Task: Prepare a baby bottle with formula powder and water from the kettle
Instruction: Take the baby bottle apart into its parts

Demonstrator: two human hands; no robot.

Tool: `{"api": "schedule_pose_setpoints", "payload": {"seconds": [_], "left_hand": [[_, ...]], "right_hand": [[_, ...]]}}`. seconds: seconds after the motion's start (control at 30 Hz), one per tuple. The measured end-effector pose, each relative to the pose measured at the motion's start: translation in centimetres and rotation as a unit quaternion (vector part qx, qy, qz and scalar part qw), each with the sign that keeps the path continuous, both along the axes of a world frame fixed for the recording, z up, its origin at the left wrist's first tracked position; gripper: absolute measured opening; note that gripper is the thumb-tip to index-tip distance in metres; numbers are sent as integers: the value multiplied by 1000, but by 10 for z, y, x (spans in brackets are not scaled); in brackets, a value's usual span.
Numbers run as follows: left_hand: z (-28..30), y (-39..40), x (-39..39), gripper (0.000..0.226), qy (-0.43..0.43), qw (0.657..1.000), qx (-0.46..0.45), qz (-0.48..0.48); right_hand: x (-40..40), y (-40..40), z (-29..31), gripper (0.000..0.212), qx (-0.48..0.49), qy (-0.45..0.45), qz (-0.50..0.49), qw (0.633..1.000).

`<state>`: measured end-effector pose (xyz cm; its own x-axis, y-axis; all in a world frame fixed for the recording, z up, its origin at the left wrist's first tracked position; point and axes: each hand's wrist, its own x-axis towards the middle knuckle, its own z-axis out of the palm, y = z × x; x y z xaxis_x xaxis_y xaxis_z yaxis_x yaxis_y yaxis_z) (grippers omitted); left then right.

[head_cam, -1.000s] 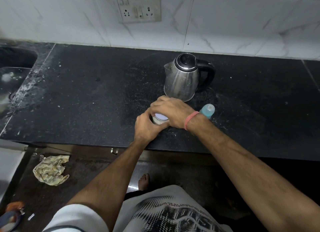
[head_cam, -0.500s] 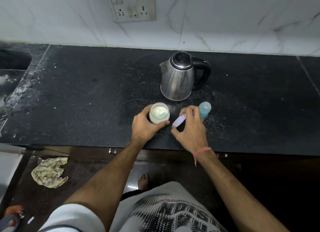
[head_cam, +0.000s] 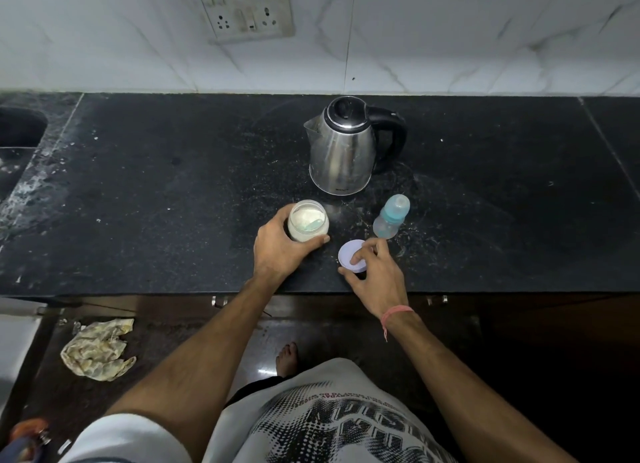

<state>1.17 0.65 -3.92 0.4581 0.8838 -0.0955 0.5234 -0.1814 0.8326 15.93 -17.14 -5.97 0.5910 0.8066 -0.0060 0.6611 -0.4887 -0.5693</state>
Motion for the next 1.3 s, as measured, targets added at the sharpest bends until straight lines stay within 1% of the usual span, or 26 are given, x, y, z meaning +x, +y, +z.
{"api": "schedule_pose_setpoints", "payload": {"seconds": [0.03, 0.07, 0.13, 0.17, 0.2, 0.27, 0.33, 0.37, 0.43, 0.5, 0.57, 0.6, 0.67, 0.73, 0.83, 0.9, 0.97, 1.03, 1.13, 1.23, 1.3], "left_hand": [[1, -1, 0, 102, -1, 1000, -3, 3], [3, -2, 1, 110, -4, 1000, -8, 7], [7, -6, 3, 135, -11, 1000, -20, 16], [9, -8, 3, 144, -15, 1000, -19, 18], [11, -11, 4, 149, -15, 1000, -13, 18], [18, -16, 7, 150, -6, 1000, 29, 10], [27, -20, 11, 142, -3, 994, 107, -10], [30, -23, 14, 134, -5, 989, 149, -24], [39, -30, 23, 111, -14, 974, 219, -55], [47, -42, 34, 85, -44, 963, 255, -81], [52, -56, 49, 70, -82, 960, 242, -111], [53, -62, 57, 68, -93, 963, 219, -123], [51, -71, 74, 71, -85, 973, 165, -137], [46, -74, 91, 79, -53, 981, 112, -148], [38, -71, 112, 93, -7, 988, 21, -150], [33, -65, 124, 92, 17, 988, 4, -153], [28, -60, 132, 78, 28, 987, 5, -161], [25, -57, 137, 61, 25, 987, 7, -158], [23, -57, 138, 64, 4, 988, 11, -153], [19, -56, 136, 61, -10, 987, 29, -160], [17, -55, 136, 61, -13, 986, 36, -164]], "right_hand": [[0, -1, -2, 30, -9, 0, 1, 1000], [0, -2, -5, 30, -16, 2, 2, 1000], [-1, -4, -8, 31, -28, 8, 5, 1000], [-1, -6, -10, 32, -32, 10, 9, 999], [-1, -8, -11, 33, -33, 13, 15, 999], [-2, -11, -9, 34, -25, 21, 23, 999], [-2, -13, -3, 31, 15, 24, 18, 999], [-2, -14, 2, 27, 45, 19, 8, 999], [2, -12, 15, 18, 102, 3, -29, 994], [9, -9, 30, 14, 159, -8, -80, 984], [21, -5, 45, 16, 205, -18, -127, 970], [28, -3, 53, 19, 218, -24, -142, 965], [43, 2, 66, 27, 214, -32, -159, 963], [59, 8, 73, 40, 174, -30, -159, 971], [77, 17, 78, 62, 73, -17, -133, 988], [85, 22, 79, 67, 19, -19, -114, 993], [90, 26, 78, 63, -11, -30, -91, 995], [94, 28, 77, 53, -27, -46, -71, 996], [95, 29, 77, 42, -23, -66, -57, 996], [96, 28, 79, 42, -23, -83, -26, 996], [98, 27, 81, 44, -32, -77, -6, 997]]}}
